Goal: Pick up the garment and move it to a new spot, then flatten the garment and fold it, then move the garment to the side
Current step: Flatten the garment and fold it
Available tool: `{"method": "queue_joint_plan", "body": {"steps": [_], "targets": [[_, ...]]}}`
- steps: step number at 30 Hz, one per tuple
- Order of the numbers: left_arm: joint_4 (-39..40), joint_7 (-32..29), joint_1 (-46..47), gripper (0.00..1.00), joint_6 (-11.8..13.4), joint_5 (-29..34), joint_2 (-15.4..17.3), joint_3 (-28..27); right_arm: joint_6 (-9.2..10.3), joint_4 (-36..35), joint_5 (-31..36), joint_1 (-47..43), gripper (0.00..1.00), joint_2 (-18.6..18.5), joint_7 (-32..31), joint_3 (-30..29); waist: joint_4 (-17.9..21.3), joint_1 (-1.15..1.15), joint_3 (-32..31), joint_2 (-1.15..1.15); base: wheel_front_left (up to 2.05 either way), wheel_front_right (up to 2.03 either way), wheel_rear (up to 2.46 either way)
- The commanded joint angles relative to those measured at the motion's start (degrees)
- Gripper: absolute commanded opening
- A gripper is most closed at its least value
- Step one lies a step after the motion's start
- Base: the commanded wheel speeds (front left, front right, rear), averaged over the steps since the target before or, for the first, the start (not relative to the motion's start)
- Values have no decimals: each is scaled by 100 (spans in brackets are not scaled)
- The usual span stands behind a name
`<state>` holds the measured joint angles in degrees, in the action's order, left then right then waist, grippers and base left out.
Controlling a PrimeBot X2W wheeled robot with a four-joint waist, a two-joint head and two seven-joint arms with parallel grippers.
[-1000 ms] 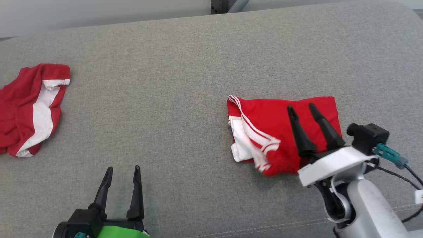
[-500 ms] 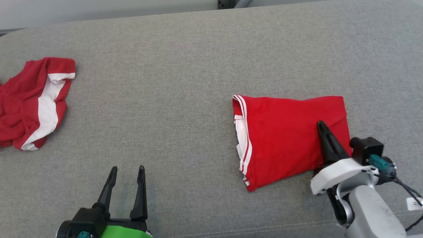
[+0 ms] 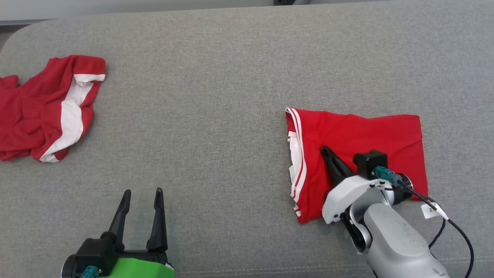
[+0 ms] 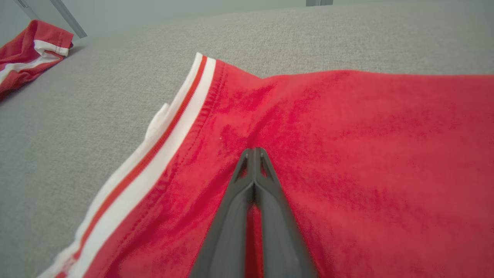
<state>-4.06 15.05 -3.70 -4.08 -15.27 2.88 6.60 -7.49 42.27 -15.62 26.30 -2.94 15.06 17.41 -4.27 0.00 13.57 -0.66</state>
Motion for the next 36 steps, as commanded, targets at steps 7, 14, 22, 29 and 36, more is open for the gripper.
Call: {"method": "queue_joint_plan", "body": {"steps": [7,14,22,29,36], "targets": [[-38,15,124,100,-38,-17,3,-48,0,173,-509,406,0,-4,15,802,-199,0,73,66,0,0,0],[-59,15,113,100,17,-99,3,-7,0,491,-809,537,0,0,15,1376,-275,0,27,66,0,0,0],[-26,15,-61,100,58,-74,3,-107,0,33,-863,498,0,-4,16,1464,-181,0,-176,66,0,0,0],[37,15,-286,100,55,-50,3,-288,1,-1404,100,-515,100,-33,16,153,39,0,-513,66,0,0,0],[71,15,-436,100,-42,231,5,-418,1,-2597,860,-1739,100,-120,16,-1030,319,0,-916,66,0,0,0]]}}
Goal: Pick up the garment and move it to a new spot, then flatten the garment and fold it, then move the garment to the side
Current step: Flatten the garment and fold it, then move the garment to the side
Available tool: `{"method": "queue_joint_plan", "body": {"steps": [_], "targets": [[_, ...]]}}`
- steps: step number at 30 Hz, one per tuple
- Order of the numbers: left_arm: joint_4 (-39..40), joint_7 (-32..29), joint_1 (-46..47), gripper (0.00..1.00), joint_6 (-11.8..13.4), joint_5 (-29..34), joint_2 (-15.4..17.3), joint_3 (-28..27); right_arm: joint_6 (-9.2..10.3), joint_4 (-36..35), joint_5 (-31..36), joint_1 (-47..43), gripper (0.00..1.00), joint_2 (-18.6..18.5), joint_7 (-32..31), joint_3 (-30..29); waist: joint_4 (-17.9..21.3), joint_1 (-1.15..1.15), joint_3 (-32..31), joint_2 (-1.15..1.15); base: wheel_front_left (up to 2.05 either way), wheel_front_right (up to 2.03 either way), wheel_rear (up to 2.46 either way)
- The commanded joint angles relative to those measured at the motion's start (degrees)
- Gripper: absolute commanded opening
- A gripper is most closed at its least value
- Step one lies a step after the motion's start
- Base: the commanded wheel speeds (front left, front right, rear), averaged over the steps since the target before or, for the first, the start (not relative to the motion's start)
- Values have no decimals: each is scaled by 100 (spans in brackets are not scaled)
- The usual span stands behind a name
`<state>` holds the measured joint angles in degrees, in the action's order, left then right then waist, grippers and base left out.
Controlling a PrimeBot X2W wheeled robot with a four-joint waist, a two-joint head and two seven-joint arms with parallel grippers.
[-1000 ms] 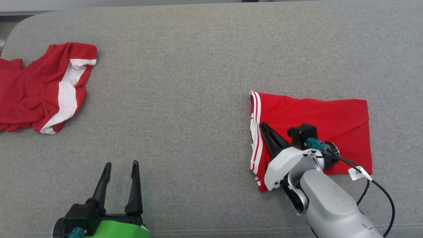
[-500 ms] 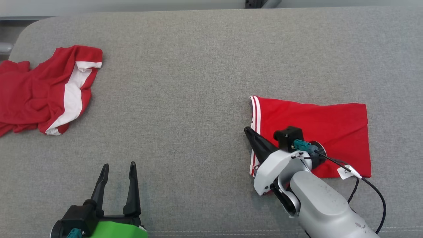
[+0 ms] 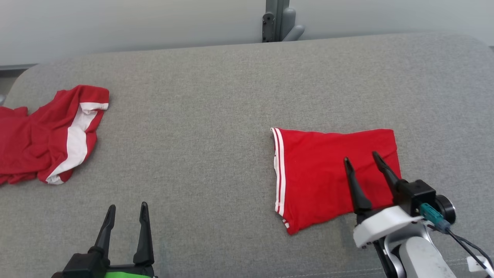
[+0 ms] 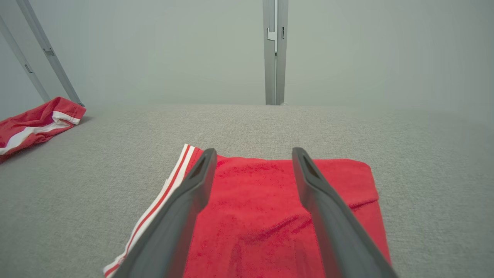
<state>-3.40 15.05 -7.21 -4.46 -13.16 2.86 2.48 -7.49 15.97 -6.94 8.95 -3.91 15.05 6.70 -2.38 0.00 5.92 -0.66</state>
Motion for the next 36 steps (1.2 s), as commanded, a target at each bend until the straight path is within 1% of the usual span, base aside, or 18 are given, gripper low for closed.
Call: {"method": "queue_joint_plan", "body": {"steps": [1,9,17,21,27,36], "targets": [[-19,15,-98,100,-21,76,7,-34,0,-54,14,-121,100,-24,17,-59,151,0,-203,66,0,0,0],[-163,15,-275,100,-137,247,7,-311,0,-410,222,-815,100,-118,18,-696,224,0,-601,66,0,0,0],[-420,15,-452,100,-206,346,7,-532,0,-313,320,-1123,100,-102,18,-1091,226,0,-724,66,0,0,0],[-522,15,-531,100,-226,318,7,-594,1,-334,342,-1219,100,-93,18,-1182,178,0,-769,66,0,0,0],[-640,15,-598,100,-250,342,7,-680,0,-554,282,-1267,100,-36,18,-1283,159,0,-815,66,0,0,0],[-583,15,-603,100,-275,343,7,-658,0,-644,319,-1301,100,-10,18,-1264,140,0,-823,66,0,0,0]]}}
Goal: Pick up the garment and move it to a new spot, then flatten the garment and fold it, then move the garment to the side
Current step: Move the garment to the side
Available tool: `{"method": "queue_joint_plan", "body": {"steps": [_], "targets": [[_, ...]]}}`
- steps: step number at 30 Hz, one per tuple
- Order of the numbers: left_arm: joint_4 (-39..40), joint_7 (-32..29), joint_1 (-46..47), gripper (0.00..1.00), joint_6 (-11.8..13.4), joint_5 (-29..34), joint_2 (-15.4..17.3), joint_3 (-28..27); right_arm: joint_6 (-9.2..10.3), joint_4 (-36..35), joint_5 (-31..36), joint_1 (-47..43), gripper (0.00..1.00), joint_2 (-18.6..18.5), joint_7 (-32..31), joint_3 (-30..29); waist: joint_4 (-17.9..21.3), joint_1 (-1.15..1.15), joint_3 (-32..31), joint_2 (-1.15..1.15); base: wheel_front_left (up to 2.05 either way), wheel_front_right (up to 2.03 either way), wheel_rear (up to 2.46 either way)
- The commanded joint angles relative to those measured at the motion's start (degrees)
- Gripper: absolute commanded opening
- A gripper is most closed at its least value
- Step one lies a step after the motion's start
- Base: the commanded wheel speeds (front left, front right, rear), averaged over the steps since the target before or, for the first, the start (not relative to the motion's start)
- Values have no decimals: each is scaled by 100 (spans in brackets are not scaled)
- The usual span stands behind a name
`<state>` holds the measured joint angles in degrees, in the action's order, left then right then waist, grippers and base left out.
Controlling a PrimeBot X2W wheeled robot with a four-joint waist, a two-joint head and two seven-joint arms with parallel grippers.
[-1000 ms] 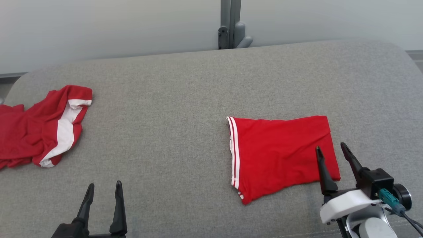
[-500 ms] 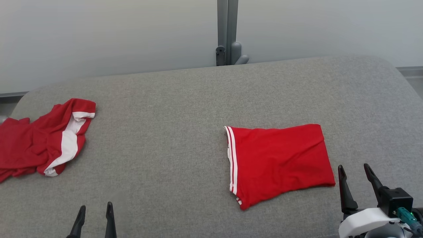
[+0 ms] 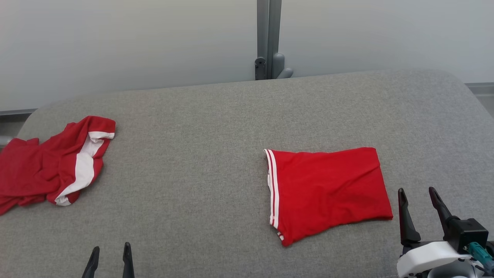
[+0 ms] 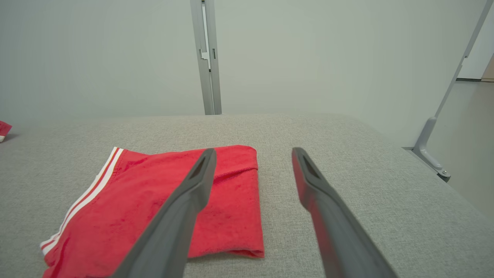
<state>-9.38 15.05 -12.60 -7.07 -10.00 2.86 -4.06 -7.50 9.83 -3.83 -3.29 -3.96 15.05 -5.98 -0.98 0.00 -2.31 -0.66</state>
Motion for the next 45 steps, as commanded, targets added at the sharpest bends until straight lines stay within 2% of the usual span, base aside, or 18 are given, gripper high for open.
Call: {"method": "queue_joint_plan", "body": {"steps": [1,9,12,15,17,19,22,26,32,33,34,41,45], "targets": [[14,15,-68,100,-16,27,7,0,1,-28,8,-80,100,-8,18,7,-1,0,-3,66,0,0,0],[70,15,-71,100,-26,-50,6,19,1,108,-422,269,100,10,4,-50,30,0,102,66,0,0,0],[107,15,40,100,-30,-45,6,118,1,285,-698,733,100,-183,-496,84,16,0,264,66,0,0,0],[162,15,262,100,-36,30,6,249,3,479,-969,1200,100,-516,-1386,368,-62,0,593,66,0,0,0],[156,15,407,100,-38,89,6,343,6,660,-1291,1519,100,-641,-1849,319,-148,0,784,66,0,0,0],[143,15,538,100,-35,126,7,393,5,839,-1110,1740,100,-959,-2145,512,-239,0,945,66,0,0,0],[169,15,708,100,-41,135,7,438,0,1258,-1206,1970,100,-1045,-2482,612,-357,0,1156,66,0,0,0],[206,15,824,100,-45,148,7,424,2,1776,-1372,2225,100,-1093,-2700,662,-455,0,1391,66,0,0,0],[165,15,885,100,-44,175,65,353,0,2433,-1631,2541,100,-1021,-2608,919,-449,0,1523,66,0,0,0],[159,15,897,100,-44,178,77,351,0,2492,-1735,2580,36,-1007,-2620,1031,-437,0,1529,66,0,0,0],[157,15,919,100,-45,184,92,355,0,2531,-1885,2607,0,-996,-2626,1131,-422,0,1532,66,0,0,0],[220,15,955,100,-45,156,91,354,0,2512,-2469,2853,0,-1184,-2486,1530,-196,0,1504,66,0,0,0],[269,15,901,100,-45,126,85,342,0,2438,-2718,3071,0,-1289,-2388,1775,157,0,1532,66,0,0,0]]}}
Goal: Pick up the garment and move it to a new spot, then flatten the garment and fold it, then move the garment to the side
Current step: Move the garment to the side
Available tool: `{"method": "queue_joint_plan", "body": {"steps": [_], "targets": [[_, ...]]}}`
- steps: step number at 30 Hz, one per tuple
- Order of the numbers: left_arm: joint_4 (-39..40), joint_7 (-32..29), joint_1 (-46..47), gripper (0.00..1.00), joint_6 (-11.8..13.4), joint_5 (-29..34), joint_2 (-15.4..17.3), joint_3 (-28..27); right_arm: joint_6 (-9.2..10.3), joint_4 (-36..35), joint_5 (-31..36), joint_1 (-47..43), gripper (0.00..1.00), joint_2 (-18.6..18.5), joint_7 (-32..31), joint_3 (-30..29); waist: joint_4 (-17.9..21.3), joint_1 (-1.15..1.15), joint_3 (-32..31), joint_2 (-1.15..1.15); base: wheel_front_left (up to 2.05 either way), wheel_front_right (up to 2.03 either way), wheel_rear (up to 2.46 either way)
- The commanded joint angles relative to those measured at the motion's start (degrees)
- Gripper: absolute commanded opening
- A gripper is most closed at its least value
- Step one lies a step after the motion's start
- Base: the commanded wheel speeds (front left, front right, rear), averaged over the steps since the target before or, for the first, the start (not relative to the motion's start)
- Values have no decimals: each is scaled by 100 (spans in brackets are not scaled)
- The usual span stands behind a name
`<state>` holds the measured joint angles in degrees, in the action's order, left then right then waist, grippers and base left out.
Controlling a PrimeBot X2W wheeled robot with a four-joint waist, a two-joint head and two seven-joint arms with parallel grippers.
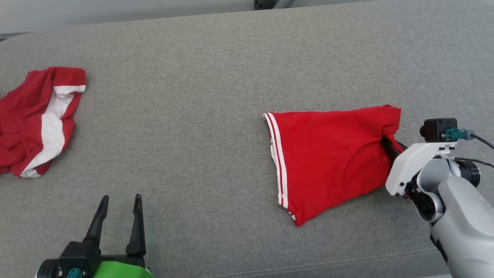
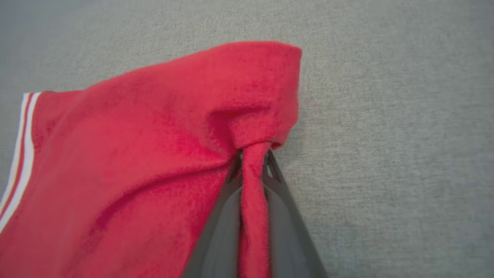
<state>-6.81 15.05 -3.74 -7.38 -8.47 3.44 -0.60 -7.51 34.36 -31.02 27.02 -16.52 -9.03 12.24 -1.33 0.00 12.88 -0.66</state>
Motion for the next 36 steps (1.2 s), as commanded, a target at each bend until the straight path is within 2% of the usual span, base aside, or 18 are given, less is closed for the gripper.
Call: {"method": "queue_joint_plan", "body": {"steps": [1,7,13,22,32,33,34,36], "targets": [[25,15,22,100,-15,-34,32,-8,4,-12,-20,90,0,-72,36,11,295,0,29,66,0,0,0],[138,14,248,100,-14,28,161,68,6,213,97,771,0,-339,322,41,856,0,328,66,0,0,0],[306,15,663,100,-14,54,584,331,6,890,441,1914,0,-636,747,-376,1072,0,1078,66,0,0,0],[319,15,822,100,38,122,973,193,6,2025,949,3013,0,-1135,1142,-1130,796,0,1728,66,0,0,0],[434,15,585,100,93,40,928,70,7,2957,1868,3671,0,-1594,1633,-1513,511,0,1864,66,0,0,0],[433,14,582,100,98,41,919,67,7,3041,1988,3729,31,-1648,1731,-1592,493,0,1864,66,0,0,0],[436,14,582,100,95,36,905,59,7,3133,2110,3764,100,-1659,1807,-1652,478,0,1856,66,0,0,0],[449,14,591,100,118,19,874,35,6,3296,2378,3840,100,-1696,1922,-1798,459,0,1838,66,0,0,0]]}}
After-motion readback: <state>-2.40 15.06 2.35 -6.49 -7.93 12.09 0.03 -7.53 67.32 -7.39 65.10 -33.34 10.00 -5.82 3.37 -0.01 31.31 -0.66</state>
